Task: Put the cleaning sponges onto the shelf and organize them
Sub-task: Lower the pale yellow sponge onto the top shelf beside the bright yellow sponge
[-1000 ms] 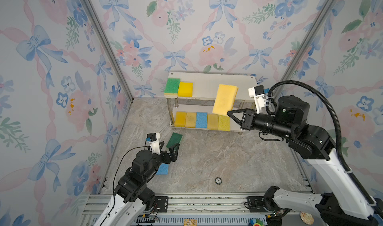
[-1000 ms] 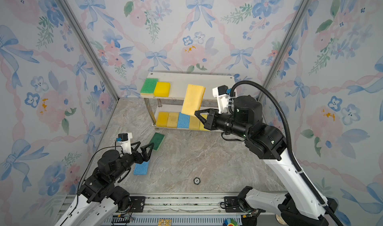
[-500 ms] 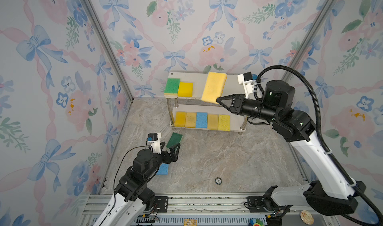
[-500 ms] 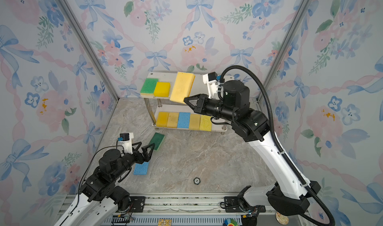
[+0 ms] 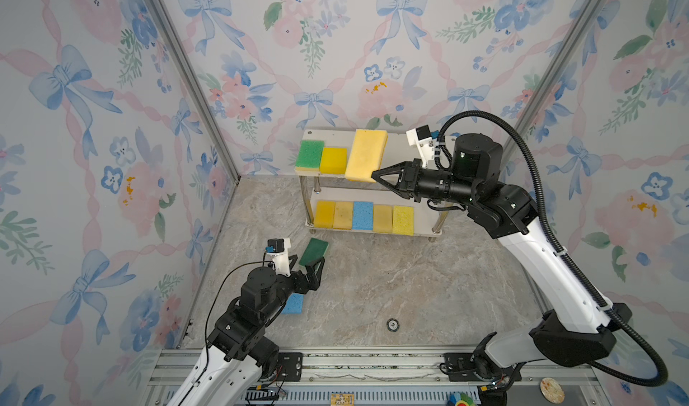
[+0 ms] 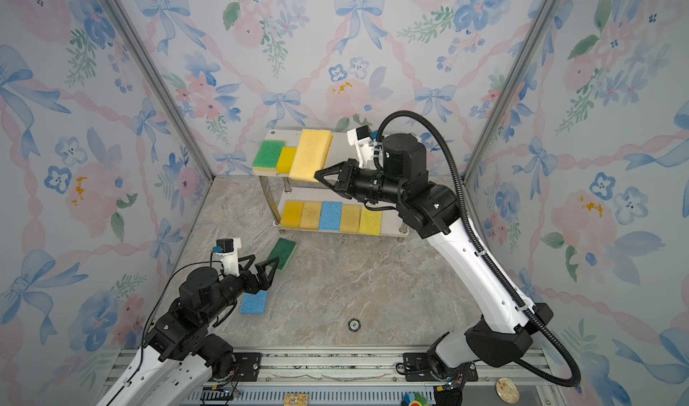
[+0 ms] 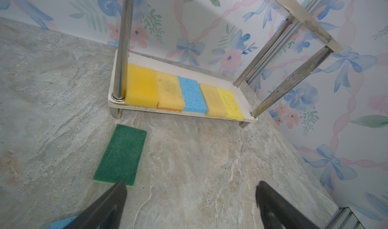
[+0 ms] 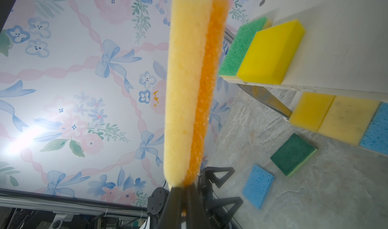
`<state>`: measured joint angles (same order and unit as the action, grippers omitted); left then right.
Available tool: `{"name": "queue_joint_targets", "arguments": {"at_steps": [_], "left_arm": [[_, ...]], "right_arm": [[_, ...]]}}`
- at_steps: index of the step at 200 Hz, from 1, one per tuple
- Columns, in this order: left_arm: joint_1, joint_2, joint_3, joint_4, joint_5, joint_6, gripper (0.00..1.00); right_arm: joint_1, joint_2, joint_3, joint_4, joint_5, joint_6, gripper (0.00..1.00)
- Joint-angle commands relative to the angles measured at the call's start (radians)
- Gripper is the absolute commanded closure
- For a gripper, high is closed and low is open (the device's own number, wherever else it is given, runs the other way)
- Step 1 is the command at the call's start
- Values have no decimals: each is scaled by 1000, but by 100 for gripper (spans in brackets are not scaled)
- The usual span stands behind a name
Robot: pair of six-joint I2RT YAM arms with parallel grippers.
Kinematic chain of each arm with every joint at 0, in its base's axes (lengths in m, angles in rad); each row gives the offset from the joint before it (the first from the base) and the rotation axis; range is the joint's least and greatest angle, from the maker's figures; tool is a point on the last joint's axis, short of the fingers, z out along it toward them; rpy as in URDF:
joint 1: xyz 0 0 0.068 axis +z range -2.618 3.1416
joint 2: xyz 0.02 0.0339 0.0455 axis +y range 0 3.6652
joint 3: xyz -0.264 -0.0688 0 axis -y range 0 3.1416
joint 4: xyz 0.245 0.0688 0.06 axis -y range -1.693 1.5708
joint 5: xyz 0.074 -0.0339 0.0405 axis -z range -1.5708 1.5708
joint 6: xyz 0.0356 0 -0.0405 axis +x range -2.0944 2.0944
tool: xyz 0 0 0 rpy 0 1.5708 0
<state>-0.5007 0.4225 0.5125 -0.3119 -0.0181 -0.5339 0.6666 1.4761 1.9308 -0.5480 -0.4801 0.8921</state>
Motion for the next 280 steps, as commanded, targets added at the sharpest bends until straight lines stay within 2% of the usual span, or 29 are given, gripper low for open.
{"name": "queue_joint_targets", "arguments": {"at_steps": [1,75,146,280], "left_arm": [[4,-6,-10,8,-3,14,2],[-2,-10,-11,8,-13,12,2],[-18,-13,-13,9,-19,9,2],[-21,-6,-13,8,-18,11,2]], "right_arm": [[-16,19,43,-10,-41,16,92],[-59,141,156,-74,-102,6,92],[-142,339,395,-322,-133,-143,90],[-206,455,457,-339,-219,-171,90]]}}
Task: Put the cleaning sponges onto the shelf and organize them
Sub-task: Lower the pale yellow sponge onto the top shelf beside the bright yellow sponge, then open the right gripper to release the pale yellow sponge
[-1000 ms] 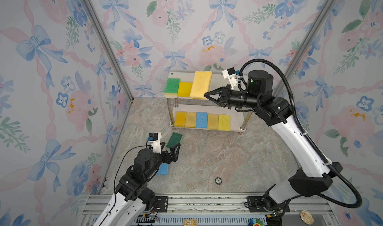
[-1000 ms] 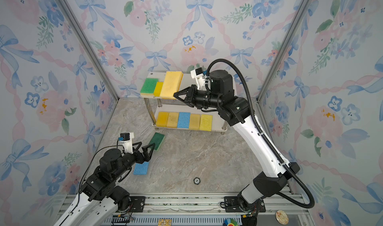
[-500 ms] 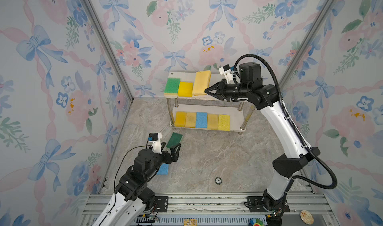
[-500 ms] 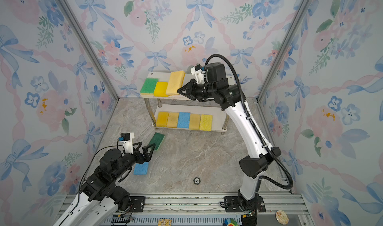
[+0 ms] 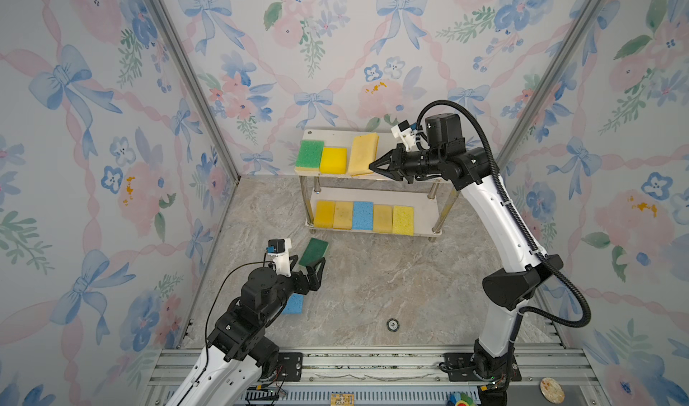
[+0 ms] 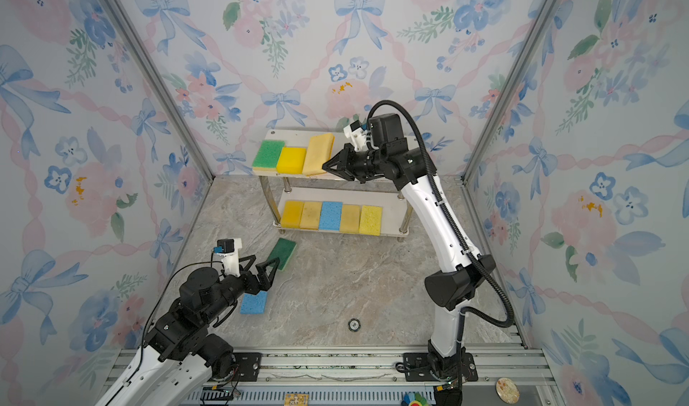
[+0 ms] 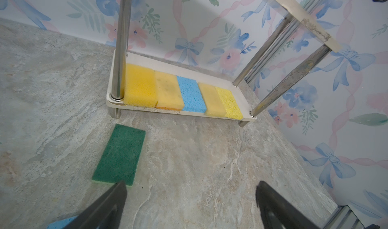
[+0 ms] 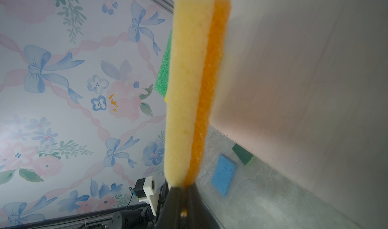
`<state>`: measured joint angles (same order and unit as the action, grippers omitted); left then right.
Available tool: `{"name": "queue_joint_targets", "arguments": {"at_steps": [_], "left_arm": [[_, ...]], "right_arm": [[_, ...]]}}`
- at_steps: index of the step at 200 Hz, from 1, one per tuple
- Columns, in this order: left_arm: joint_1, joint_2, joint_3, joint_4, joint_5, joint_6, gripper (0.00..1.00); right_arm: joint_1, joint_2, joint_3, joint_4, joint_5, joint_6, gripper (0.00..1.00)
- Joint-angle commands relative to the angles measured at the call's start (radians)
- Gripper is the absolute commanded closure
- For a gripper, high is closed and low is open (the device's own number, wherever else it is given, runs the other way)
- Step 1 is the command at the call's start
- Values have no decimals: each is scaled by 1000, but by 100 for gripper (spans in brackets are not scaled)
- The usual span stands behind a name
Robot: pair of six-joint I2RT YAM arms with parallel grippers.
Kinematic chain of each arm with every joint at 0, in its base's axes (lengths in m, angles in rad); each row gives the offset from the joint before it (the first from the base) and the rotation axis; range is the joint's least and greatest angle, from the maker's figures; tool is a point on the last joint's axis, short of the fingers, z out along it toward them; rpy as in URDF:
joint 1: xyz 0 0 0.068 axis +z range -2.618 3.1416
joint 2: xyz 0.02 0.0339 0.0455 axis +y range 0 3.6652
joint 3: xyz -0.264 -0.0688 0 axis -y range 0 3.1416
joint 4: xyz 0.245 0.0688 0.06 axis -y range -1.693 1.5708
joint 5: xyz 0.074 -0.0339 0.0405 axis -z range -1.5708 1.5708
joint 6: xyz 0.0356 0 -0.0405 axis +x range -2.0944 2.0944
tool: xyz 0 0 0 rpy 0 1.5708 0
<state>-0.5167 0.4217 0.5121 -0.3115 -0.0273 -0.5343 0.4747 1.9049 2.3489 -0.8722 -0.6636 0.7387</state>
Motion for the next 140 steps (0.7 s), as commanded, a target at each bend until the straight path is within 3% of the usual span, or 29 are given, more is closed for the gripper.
{"name": "queue_joint_targets", "arguments": {"at_steps": [1,140], "left_arm": [[-4,-7,-13,9,-9,11,2],[-4,3,-12,8,-10,13,2]], "right_arm": [[-14,26,39,-14,-36,-17,90],[-49,135,121,-18,-92,5,89]]}}
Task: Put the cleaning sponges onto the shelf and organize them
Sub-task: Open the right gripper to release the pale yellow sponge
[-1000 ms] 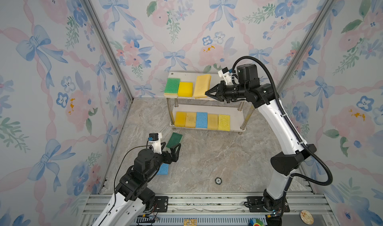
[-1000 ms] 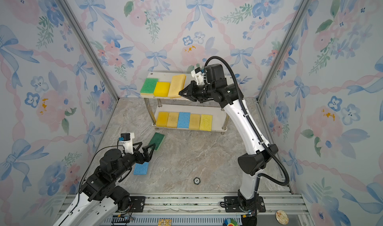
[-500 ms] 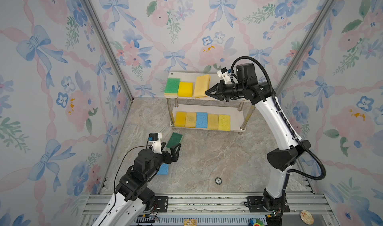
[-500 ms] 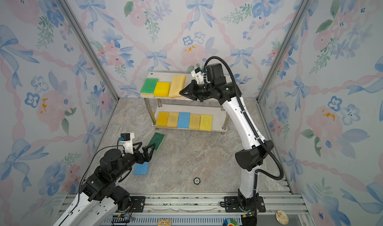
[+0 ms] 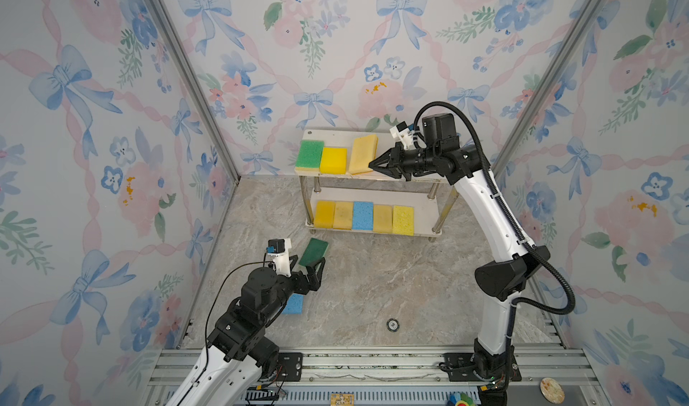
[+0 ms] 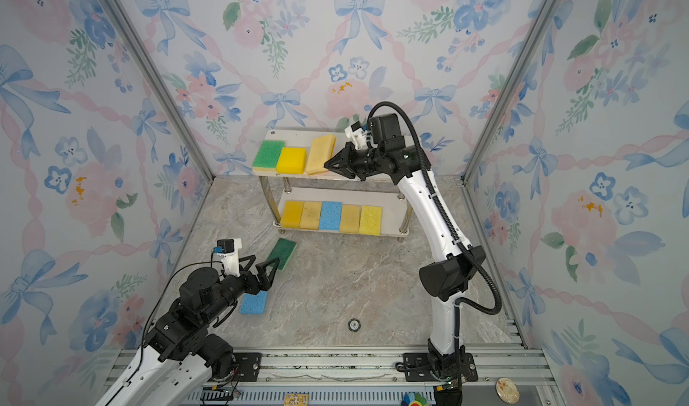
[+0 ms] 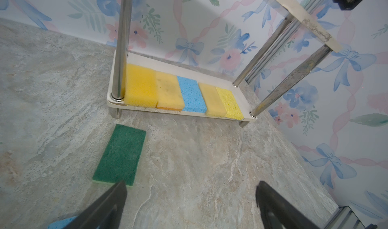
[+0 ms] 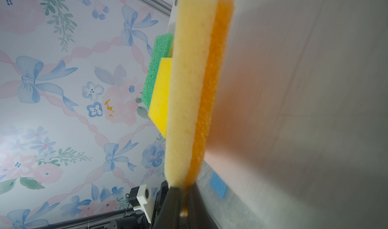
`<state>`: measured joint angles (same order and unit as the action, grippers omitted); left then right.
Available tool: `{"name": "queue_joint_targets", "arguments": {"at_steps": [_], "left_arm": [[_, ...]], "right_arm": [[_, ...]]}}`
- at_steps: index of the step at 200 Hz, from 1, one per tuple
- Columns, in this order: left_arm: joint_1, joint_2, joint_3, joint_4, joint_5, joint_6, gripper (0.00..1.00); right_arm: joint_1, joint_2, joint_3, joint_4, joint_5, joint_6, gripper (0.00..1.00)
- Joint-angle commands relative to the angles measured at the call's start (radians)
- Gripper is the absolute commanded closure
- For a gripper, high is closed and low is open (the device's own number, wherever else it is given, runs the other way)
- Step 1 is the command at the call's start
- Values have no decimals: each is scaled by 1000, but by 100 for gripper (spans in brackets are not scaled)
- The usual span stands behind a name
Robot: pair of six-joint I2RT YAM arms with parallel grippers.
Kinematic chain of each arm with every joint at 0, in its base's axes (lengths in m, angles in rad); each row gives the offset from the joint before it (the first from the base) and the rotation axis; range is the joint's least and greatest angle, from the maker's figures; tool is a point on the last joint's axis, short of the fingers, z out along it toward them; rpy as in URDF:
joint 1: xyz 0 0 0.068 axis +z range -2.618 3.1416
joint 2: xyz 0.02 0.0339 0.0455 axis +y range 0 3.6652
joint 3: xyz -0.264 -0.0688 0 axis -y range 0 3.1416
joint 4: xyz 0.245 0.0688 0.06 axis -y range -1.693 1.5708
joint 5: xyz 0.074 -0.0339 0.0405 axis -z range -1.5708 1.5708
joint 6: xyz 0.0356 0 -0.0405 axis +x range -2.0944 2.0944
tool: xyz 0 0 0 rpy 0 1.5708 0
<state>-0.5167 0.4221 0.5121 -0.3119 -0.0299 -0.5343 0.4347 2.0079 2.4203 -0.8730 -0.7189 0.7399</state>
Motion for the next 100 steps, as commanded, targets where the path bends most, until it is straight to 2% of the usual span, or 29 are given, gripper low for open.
{"name": "queue_joint_targets", "arguments": {"at_steps": [1,65,100], "left_arm": [[-3,3,-13,9,-8,13,2],[-3,10,-12,9,-7,15,2],[-3,12,-13,8,-7,14,2]], "right_arm": [[-9,33,51,-17,-37,4,89],[-15,54,69,-16,-68,17,86],[-20,53,69,-27,-68,13,80]]}}
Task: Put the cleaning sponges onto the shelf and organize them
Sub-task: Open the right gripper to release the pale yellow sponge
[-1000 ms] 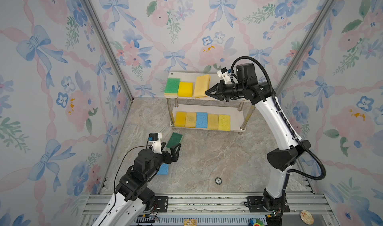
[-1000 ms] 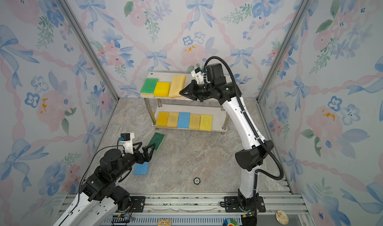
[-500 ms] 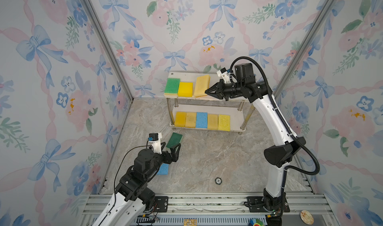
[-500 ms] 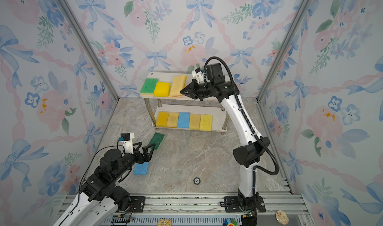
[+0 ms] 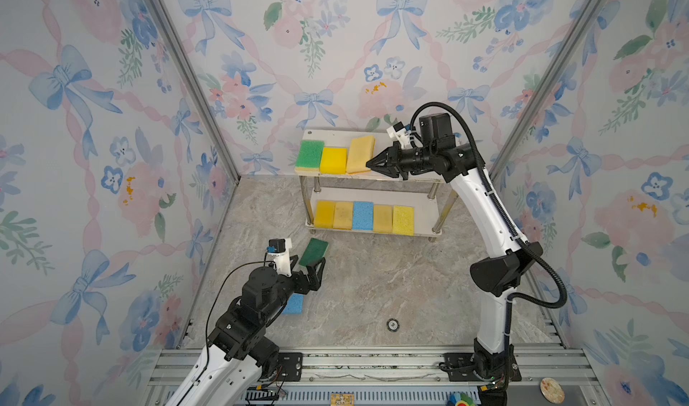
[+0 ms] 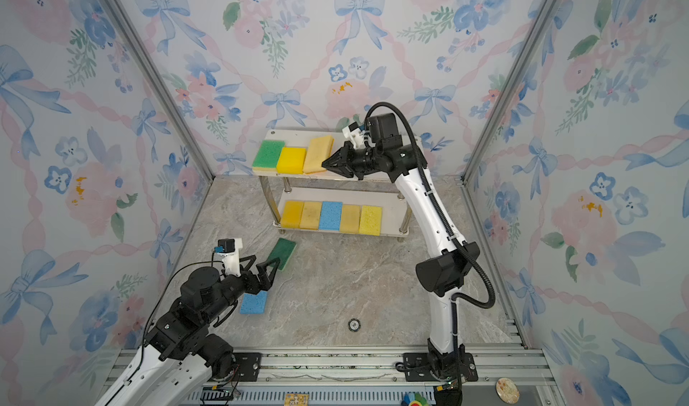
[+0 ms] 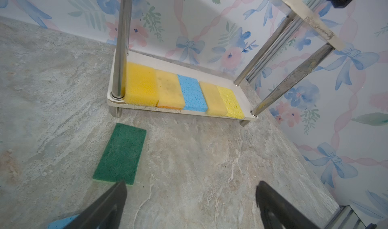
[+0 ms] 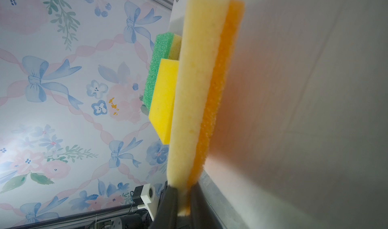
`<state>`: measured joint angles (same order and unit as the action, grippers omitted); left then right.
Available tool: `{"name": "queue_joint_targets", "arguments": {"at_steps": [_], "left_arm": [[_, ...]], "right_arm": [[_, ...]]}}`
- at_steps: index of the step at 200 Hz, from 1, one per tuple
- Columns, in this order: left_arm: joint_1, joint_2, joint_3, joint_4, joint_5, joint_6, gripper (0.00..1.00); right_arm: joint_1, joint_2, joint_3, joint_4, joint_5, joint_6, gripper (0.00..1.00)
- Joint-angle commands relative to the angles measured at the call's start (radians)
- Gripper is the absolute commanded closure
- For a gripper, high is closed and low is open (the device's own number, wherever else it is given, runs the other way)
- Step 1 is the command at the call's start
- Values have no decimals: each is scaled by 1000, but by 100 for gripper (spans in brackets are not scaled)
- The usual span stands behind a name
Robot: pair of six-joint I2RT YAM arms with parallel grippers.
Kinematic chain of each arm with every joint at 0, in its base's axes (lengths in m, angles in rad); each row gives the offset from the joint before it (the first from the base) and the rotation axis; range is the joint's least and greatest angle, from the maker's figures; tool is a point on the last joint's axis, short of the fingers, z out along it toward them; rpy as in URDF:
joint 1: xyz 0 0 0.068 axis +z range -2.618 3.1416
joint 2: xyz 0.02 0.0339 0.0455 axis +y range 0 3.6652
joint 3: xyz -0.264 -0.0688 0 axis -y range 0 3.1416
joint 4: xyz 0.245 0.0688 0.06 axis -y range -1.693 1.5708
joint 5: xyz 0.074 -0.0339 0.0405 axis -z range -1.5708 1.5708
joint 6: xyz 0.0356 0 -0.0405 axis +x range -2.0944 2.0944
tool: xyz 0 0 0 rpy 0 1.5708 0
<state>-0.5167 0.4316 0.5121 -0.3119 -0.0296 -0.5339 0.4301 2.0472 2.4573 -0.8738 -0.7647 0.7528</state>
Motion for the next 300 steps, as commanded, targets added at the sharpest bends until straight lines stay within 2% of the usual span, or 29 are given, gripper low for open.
{"name": "queue_joint_targets", "arguments": {"at_steps": [1,39,108,153,250,300], "left_arm": [[-4,2,-12,7,-6,15,2],[-4,5,-11,9,-5,15,2],[-3,6,-11,9,-2,15,2],[-3,4,-11,8,-3,16,2],[-5,1,-11,9,-3,15,2],[-4,1,-12,8,-1,16,2]], "right_arm": [[-15,13,32,-26,-21,0,80],[-23,19,60,-66,-22,-18,59],[-30,28,106,-180,79,-91,39],[-30,36,103,-152,99,-85,37],[-12,92,103,-29,60,4,36],[0,98,101,-15,59,10,36]]}}
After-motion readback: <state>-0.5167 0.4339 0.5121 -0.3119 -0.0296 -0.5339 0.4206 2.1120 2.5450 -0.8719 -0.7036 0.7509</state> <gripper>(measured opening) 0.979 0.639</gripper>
